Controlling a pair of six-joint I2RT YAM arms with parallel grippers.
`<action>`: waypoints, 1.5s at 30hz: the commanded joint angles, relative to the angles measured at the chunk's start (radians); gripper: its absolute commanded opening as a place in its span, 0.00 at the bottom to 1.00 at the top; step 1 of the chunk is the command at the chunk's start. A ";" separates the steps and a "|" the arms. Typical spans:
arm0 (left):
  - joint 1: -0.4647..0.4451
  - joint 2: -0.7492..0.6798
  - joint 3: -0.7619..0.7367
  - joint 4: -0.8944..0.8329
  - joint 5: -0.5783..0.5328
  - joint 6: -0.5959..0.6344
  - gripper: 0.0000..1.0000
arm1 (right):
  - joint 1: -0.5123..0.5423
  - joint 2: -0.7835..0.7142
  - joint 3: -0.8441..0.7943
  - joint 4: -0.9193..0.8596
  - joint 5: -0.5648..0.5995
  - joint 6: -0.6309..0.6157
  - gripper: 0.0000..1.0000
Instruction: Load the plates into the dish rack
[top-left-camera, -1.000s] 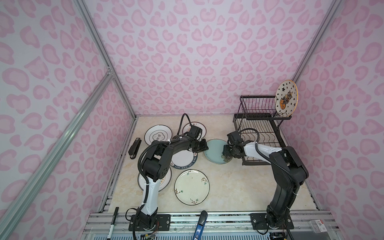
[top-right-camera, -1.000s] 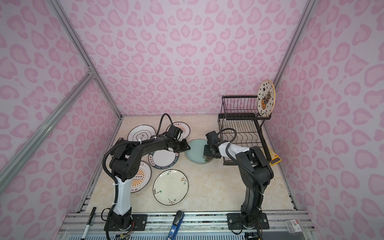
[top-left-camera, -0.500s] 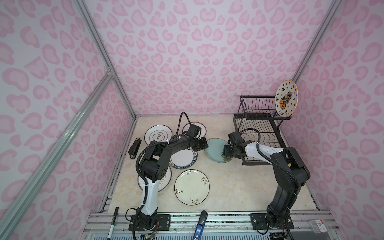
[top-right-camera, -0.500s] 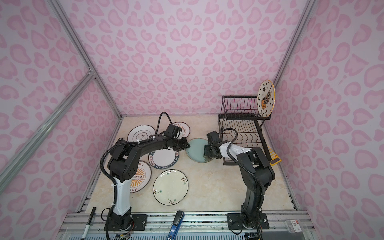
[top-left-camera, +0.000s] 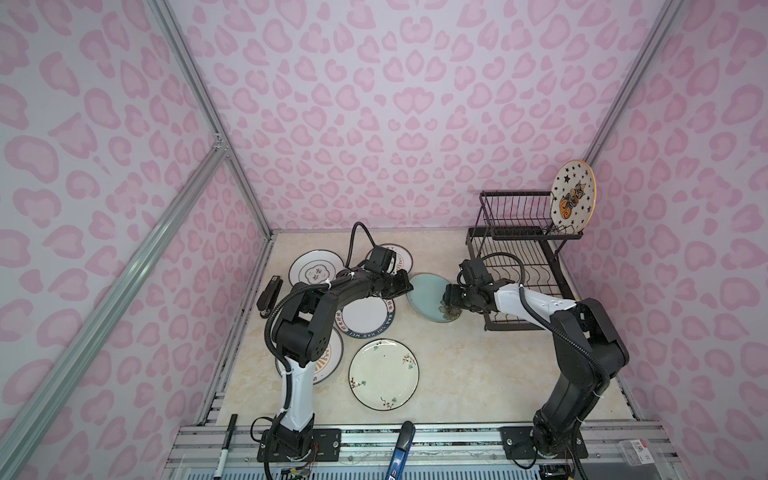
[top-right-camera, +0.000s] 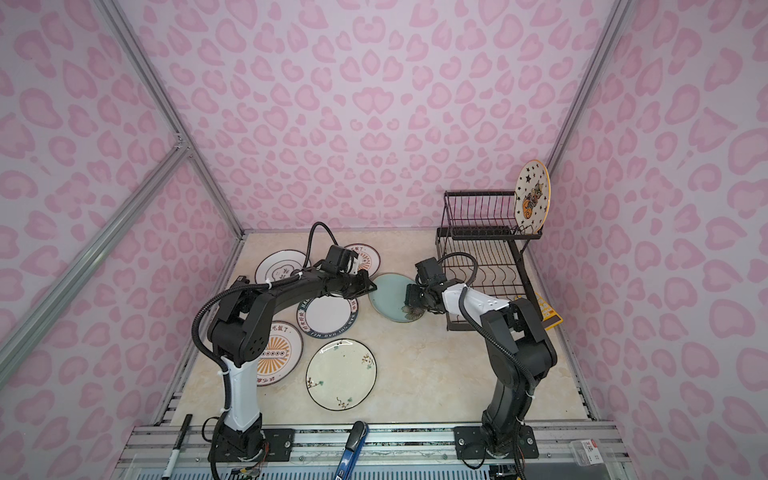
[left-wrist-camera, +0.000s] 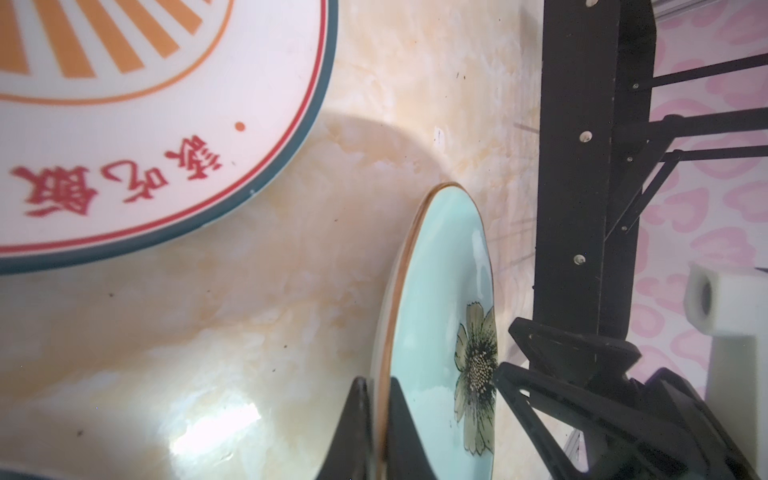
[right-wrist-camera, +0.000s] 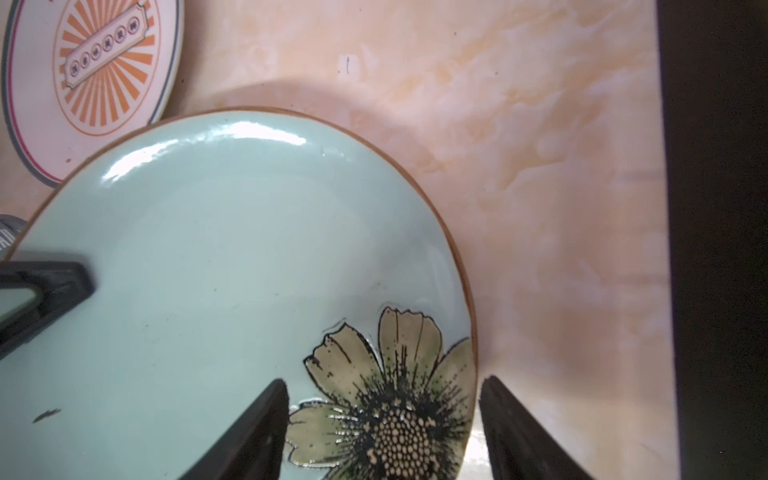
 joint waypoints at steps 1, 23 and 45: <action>0.005 -0.040 0.009 0.063 0.032 -0.012 0.04 | -0.003 -0.013 0.007 0.011 -0.013 -0.004 0.73; 0.040 -0.220 -0.040 0.131 0.057 -0.021 0.04 | -0.040 -0.216 -0.013 0.020 -0.059 0.049 0.75; 0.115 -0.376 -0.245 0.577 0.234 -0.153 0.04 | -0.042 -0.298 -0.070 0.273 -0.270 0.198 0.56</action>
